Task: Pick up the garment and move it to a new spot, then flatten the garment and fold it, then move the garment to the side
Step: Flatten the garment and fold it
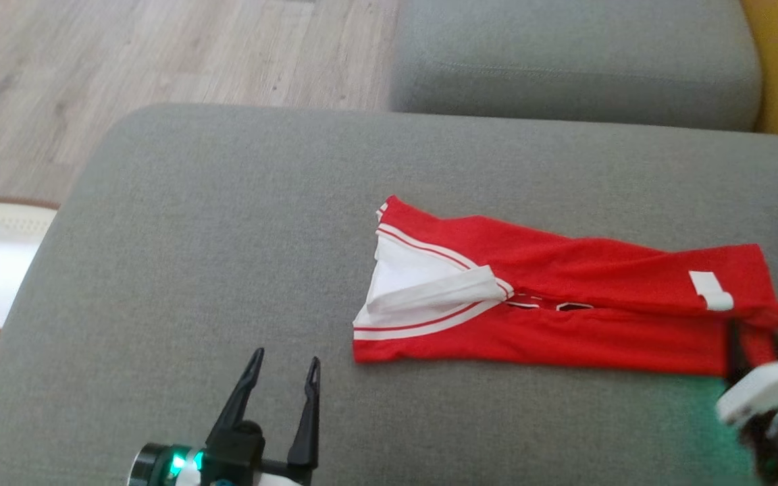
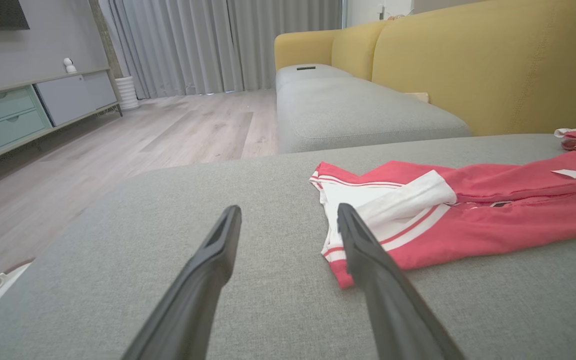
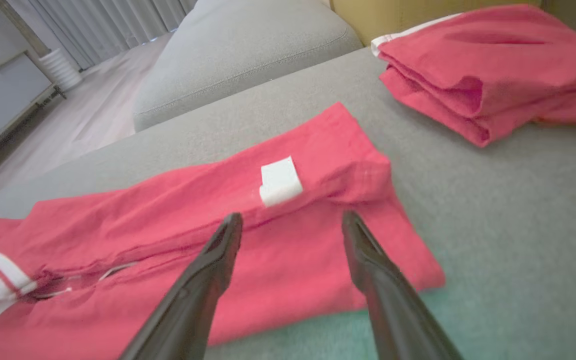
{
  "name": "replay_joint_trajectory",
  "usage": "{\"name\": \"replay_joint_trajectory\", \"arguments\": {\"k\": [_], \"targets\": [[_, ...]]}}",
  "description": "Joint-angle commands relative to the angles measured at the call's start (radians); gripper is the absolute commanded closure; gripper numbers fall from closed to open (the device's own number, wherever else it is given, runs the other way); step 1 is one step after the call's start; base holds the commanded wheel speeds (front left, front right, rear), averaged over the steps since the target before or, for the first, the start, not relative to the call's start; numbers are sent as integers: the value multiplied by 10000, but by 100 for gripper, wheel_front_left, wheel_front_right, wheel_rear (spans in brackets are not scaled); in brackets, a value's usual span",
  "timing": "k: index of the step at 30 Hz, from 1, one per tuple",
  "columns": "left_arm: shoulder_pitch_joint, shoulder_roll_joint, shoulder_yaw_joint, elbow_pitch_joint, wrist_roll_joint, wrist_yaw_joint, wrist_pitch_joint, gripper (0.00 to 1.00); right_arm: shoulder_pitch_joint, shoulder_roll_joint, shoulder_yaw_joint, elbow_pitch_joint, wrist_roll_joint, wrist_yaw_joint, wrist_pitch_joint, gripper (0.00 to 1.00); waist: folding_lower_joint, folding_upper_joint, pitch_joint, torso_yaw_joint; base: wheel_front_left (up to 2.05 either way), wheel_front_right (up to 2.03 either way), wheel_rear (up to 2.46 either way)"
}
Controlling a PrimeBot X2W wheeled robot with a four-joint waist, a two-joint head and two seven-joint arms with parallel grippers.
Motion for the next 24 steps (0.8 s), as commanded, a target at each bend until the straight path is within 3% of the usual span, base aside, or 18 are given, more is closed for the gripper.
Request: {"name": "replay_joint_trajectory", "arguments": {"k": [1,7,11,18,24], "targets": [[-339,-115,367,-369,96,-70,-123,0,-692,-431,-3,-167,-135,67,106,0,0,-1,243,108,0,0,0],[-680,-417,440,-379,318,-375,-124,0,-2181,-1157,-1240,1127,-1176,67,1138,0,0,-1,1032,244,0,0,0],[-941,-579,485,-386,449,-536,-124,0,-2799,-1301,-1779,1696,-1949,67,1621,0,0,-1,1466,258,0,0,0],[-1314,-800,496,-345,621,-748,-124,0,-3108,-1186,-2457,2175,-3039,67,1966,0,0,-1,1866,167,0,0,0],[-1474,-884,529,-292,731,-831,-124,0,-3173,-782,-2706,2286,-2989,67,2277,0,0,-1,1944,75,0,0,0]]}}
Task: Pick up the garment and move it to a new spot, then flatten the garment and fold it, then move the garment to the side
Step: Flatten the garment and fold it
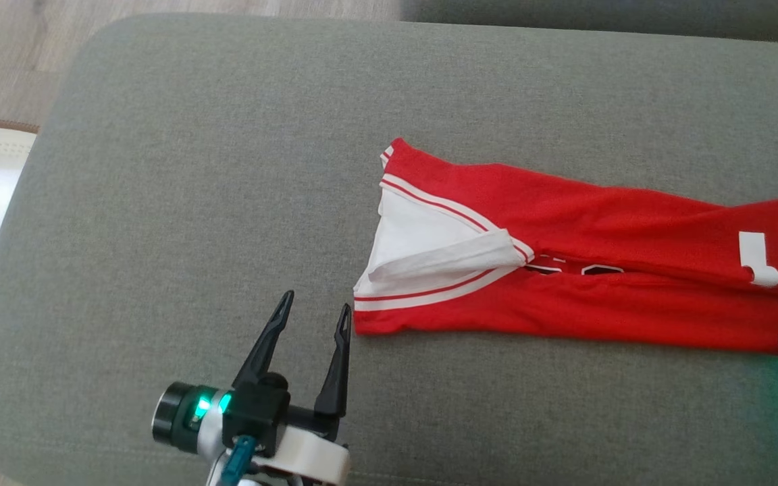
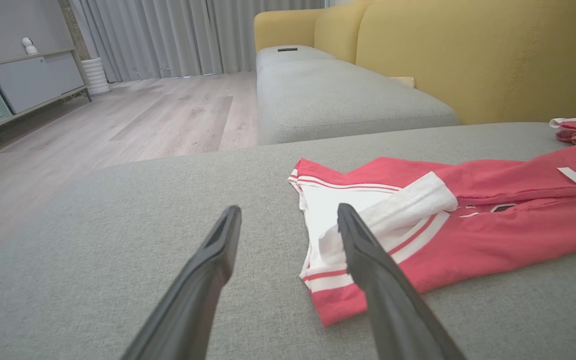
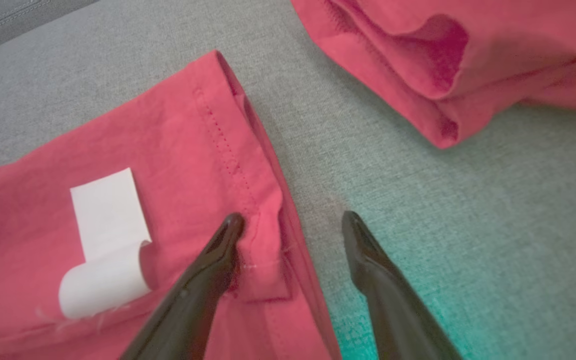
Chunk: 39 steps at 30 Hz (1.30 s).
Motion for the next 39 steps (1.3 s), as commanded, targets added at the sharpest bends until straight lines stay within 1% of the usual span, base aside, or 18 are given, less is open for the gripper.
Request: {"name": "replay_joint_trajectory", "arguments": {"k": [1,2,3,4,9,12,16,20,22,24,27,31,35,39], "targets": [[-373,-78,365,-270,120,-65,-122,0,-4,88,174,-67,129,65,235,36,0,0,7,-37,0,0,0],[-373,-78,365,-270,120,-65,-122,0,-4,88,174,-67,129,65,235,36,0,0,7,-37,0,0,0],[-383,-82,367,-250,135,-80,-122,0,11,136,166,-72,203,65,267,62,0,0,8,-53,0,0,0],[-402,-90,361,-217,162,-117,-122,0,77,202,240,-100,314,65,338,100,0,0,3,-74,0,0,0],[-431,-69,397,-133,200,-189,-122,0,154,71,570,-444,450,65,37,100,0,0,-64,-175,0,0,0],[-427,-32,424,-115,224,-225,-122,0,154,-131,788,-617,433,65,-141,100,0,0,-176,-308,0,0,0],[-356,17,427,-84,252,-258,-122,0,21,-714,1025,-894,556,65,-95,100,0,0,-391,-552,0,0,0],[-280,51,405,-55,276,-278,-122,0,-147,-1440,1192,-1366,732,65,235,100,0,0,-606,-766,0,0,0],[-251,57,414,-31,266,-279,-122,0,-211,-1651,1349,-1693,838,65,450,100,0,0,-726,-849,0,0,0],[-213,53,424,5,251,-272,-122,0,-283,-1676,1545,-2124,987,65,679,100,0,0,-867,-914,0,0,0],[-143,23,420,67,216,-261,-122,0,-249,-1364,1997,-2936,1264,65,924,100,0,0,-1064,-978,0,0,0],[-88,-44,339,188,172,-312,-122,0,11,-565,2622,-4138,1442,65,1162,100,0,0,-1360,-929,0,0,0],[-66,-80,310,209,162,-354,-122,0,347,409,3212,-5361,1338,65,1484,100,0,0,-1565,-706,0,0,0],[-84,-96,241,217,188,-446,-122,0,731,1078,3837,-6280,1312,65,1672,100,0,0,-1600,-367,0,0,0]]}}
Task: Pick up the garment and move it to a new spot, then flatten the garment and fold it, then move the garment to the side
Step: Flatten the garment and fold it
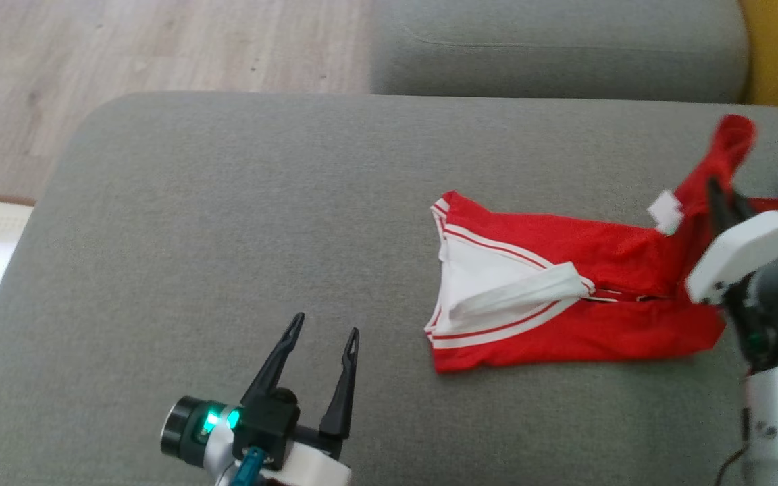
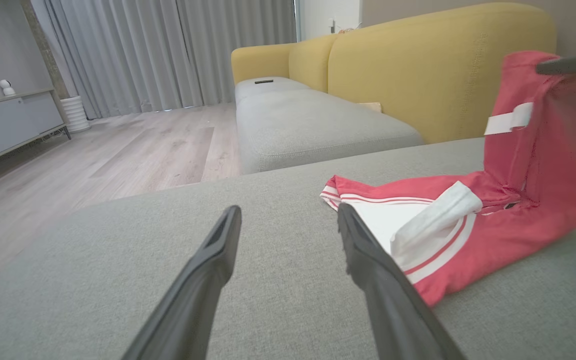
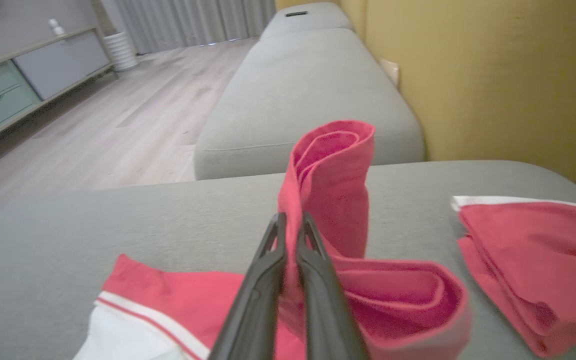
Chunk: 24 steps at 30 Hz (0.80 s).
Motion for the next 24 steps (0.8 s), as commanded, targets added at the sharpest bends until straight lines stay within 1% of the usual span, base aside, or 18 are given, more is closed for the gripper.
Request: {"name": "replay_joint_trajectory", "arguments": {"k": [1,4,7,8,10,15,22,23,24], "targets": [[-285,-66,258,-298,12,-44,-122,0,-226,104,398,-564,-39,65,29,100,0,0,6,219,0,0,0],[-367,-75,231,-290,45,-93,-122,0,-111,422,903,-706,28,65,-17,100,0,0,88,484,0,0,0],[-446,-80,219,-282,62,-131,-122,0,-90,581,1386,-514,201,65,-164,100,0,0,166,744,0,0,0],[-446,-80,219,-282,62,-131,-122,0,-90,581,1386,-514,201,65,-164,100,0,0,166,744,0,0,0],[-488,-76,225,-270,63,-156,-122,0,-134,615,1747,-289,384,65,-268,100,0,0,230,884,0,0,0],[-594,-109,191,-261,69,-193,-122,0,-373,626,2796,351,1225,65,-647,100,0,0,400,1176,0,0,0],[-653,-153,87,-163,55,-303,-122,0,-616,628,4099,1166,1989,65,-1116,100,0,0,477,1419,0,0,0],[-668,-155,92,-148,52,-309,-122,0,-631,628,4231,1269,2070,65,-1187,75,0,0,473,1436,0,0,0],[-684,-158,101,-130,48,-313,-122,0,-646,628,4343,1341,2205,65,-1300,0,0,0,467,1450,0,0,0]]}}
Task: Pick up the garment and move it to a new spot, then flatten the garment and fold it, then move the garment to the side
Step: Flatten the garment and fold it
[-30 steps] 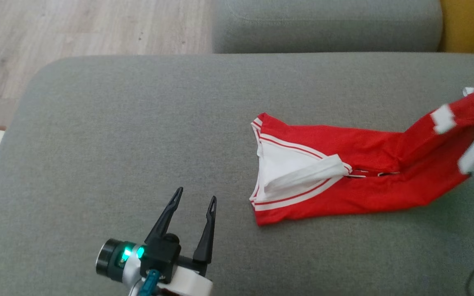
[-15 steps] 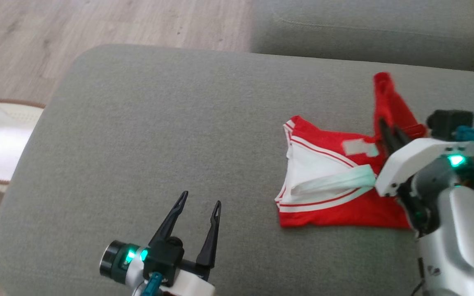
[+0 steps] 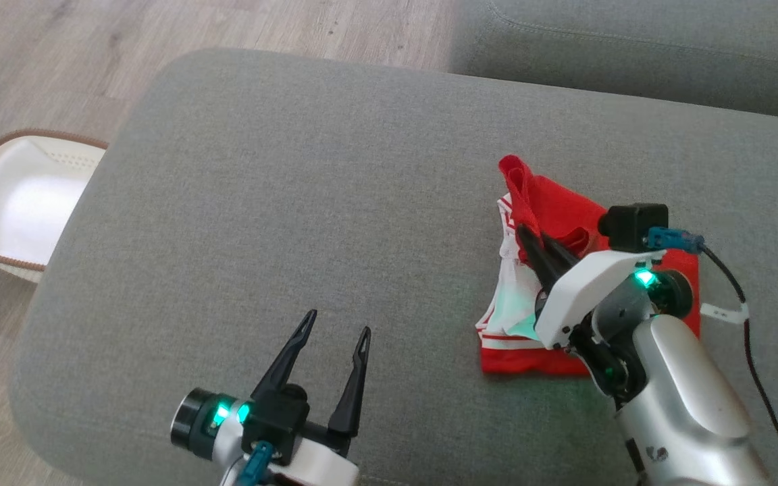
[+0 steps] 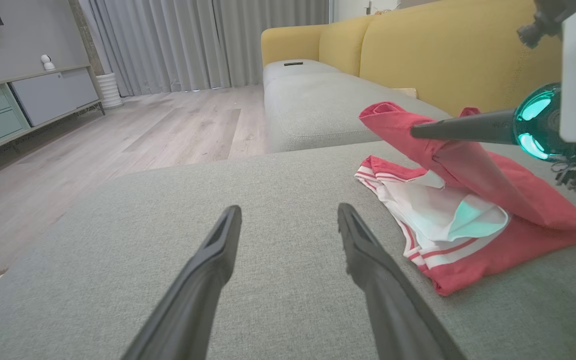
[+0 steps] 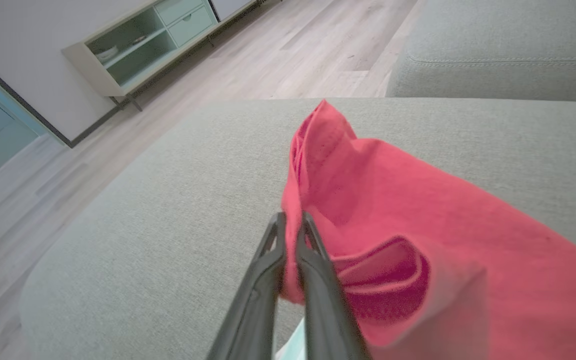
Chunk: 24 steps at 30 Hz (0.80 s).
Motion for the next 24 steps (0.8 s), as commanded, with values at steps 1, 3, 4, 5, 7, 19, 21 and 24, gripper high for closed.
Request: {"name": "replay_joint_trajectory", "arguments": {"k": [1,3,4,5,7,19,21,24], "targets": [[-492,-102,282,-284,39,-36,-122,0,-452,82,280,-268,259,67,-287,0,0,0,-15,9,0,0,0],[-496,-110,309,-257,36,-17,-122,0,-479,82,427,-246,552,67,-572,0,0,0,-38,-19,0,0,0],[-484,-114,323,-249,35,2,-122,0,-494,82,482,-272,669,67,-709,0,0,0,-59,-57,0,0,0],[-463,-117,336,-244,35,20,-122,0,-510,82,489,-341,775,67,-879,0,0,0,-81,-110,0,0,0],[-411,-113,361,-240,30,38,-122,0,-512,82,409,-554,876,67,-1198,0,0,0,-131,-239,0,0,0],[95,81,821,-407,-69,240,-122,0,717,-64,-1703,-1639,-182,67,-1907,0,0,0,-798,-1601,0,0,0],[190,109,930,-447,-109,264,-122,0,1063,-227,-1810,-1639,-69,67,-1958,0,0,0,-885,-1767,0,0,0],[260,139,1049,-512,-137,252,-122,0,1508,-564,-1648,-1590,375,67,-2041,0,0,0,-927,-1885,0,0,0]]}}
